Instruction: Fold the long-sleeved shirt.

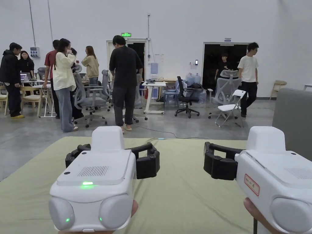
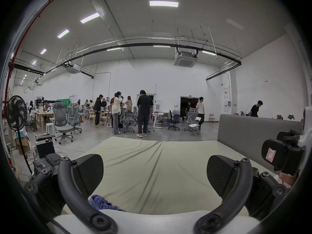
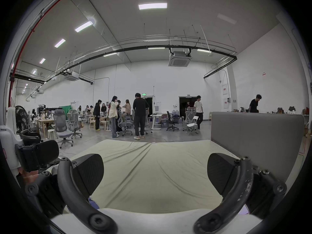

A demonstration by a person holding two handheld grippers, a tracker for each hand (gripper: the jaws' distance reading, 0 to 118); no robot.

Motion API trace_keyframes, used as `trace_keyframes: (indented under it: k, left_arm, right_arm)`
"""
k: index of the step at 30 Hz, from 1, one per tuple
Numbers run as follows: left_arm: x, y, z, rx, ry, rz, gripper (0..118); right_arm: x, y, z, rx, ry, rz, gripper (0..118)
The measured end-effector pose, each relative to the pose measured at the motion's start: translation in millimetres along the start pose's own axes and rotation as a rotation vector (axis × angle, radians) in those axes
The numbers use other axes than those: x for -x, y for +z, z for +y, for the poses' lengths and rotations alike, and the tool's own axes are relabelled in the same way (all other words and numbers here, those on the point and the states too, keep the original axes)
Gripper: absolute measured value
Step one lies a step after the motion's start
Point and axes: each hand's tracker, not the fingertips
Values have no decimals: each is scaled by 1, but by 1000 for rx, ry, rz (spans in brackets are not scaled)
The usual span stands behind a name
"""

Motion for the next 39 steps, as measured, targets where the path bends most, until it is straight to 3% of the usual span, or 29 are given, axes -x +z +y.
trace_keyframes:
  k: [39]
  left_arm:
    - [5, -1, 2, -1, 24, -19, 118]
  right_arm:
    - [4, -1, 0, 8, -6, 19, 118]
